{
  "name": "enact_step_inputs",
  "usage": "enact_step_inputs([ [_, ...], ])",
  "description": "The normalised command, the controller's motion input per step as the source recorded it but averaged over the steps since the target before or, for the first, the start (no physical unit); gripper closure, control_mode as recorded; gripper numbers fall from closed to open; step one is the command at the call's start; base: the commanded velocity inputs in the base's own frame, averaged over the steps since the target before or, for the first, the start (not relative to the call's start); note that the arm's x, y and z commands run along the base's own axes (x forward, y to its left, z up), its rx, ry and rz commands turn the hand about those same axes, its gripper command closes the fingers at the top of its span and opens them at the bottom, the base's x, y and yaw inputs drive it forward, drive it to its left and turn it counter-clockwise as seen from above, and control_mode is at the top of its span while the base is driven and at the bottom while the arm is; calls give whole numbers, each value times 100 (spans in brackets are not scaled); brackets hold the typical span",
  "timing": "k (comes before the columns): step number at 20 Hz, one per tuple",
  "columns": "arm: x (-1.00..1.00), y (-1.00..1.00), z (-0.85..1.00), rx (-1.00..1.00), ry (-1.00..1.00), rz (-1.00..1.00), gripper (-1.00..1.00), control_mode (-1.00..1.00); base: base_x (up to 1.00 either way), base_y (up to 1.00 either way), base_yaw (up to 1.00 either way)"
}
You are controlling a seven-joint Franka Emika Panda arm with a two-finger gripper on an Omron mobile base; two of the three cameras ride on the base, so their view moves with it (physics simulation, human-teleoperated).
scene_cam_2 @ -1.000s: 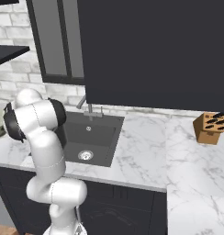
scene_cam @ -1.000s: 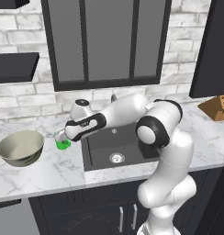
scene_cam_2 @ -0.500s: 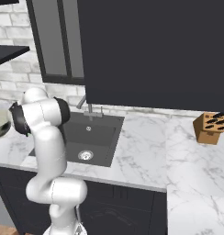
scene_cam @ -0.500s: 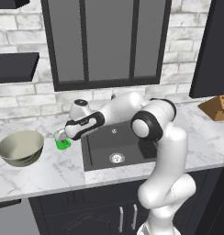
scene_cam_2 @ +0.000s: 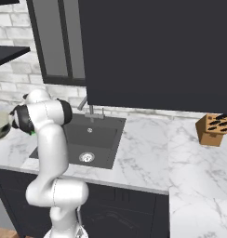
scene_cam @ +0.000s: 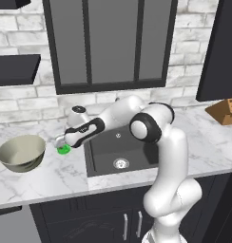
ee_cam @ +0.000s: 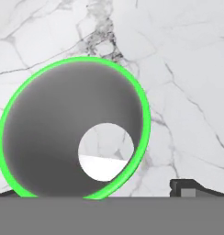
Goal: Pick the mug and place it in the sink. Pick the bowl and place it in the open cabinet and then close the cabinet.
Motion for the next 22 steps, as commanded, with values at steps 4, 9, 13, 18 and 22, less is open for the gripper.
enact_step_inputs([
  [4, 14, 10, -20, 0, 0, 0, 100, -100, 0, 0, 0],
  [9, 8, 1, -17, 0, 0, 0, 100, -100, 0, 0, 0],
  [13, 0, 0, -22, 0, 0, 0, 100, -100, 0, 0, 0],
  [18, -1, 0, -53, 0, 1, 0, 100, -100, 0, 0, 0],
  [22, -12, 0, -100, -1, 0, 3, 100, -100, 0, 0, 0],
])
